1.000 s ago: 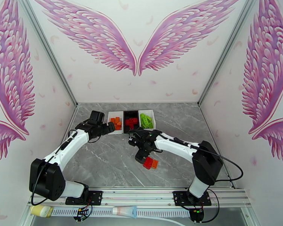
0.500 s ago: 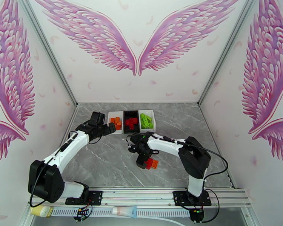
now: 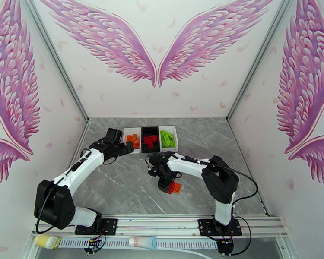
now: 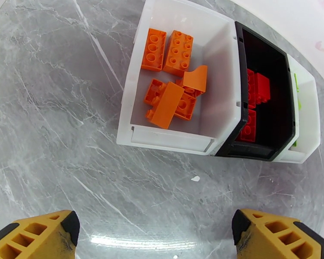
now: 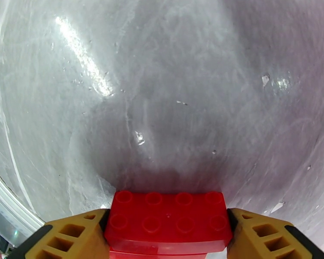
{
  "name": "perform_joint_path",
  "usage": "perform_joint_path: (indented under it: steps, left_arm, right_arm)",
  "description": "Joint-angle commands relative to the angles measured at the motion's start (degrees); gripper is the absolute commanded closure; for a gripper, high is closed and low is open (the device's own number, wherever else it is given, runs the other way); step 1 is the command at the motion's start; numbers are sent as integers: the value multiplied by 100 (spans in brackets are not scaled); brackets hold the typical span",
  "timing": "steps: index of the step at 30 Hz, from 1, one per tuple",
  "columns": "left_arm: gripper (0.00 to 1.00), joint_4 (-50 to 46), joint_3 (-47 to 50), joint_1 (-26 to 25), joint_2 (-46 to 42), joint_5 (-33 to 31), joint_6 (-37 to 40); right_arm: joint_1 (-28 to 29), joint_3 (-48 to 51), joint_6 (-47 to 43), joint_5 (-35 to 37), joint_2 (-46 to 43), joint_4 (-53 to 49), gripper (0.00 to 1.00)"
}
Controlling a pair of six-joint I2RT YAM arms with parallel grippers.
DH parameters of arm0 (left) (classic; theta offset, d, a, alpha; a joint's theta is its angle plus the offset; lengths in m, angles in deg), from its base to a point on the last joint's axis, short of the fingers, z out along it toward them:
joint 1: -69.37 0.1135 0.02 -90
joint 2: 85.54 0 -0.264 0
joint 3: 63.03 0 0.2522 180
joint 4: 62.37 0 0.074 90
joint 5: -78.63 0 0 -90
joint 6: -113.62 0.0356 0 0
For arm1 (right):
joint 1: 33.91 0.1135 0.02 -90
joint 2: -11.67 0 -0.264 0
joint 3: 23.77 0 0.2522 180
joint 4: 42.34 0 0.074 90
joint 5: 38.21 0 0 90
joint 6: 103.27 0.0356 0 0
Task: Sort the legos into containers by color
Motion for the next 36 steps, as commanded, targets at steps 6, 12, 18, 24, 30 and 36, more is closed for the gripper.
perform_joint_path:
  steps: [6,12,18,24,30,36]
  left_arm:
    - [1,494,437,-150,-519,-134,125]
    - [1,1042,1181,-495,-1152,-408,207]
    - [1,1564,1750,-867,-1608,-571,455]
    - [1,2015,2075,-1229,-1825,-662,569]
    - [1,2164,2182,-1528,-1803,-682,628]
    - [1,2174,2136,-1596,-1737,-679,722]
  right_arm:
    - [-158,-458,616,-301,-283,35,37]
    - [-414,-1002,919,-61,-490,598,38]
    - [-729,-1615,1225,435,-317,1632,39]
    - [-1033,-2304,1363,658,340,2582,44]
    - [-1149,-3357,1297,809,1468,2859,43]
    - [-1175,-4143,1249,1002,2058,2785,27]
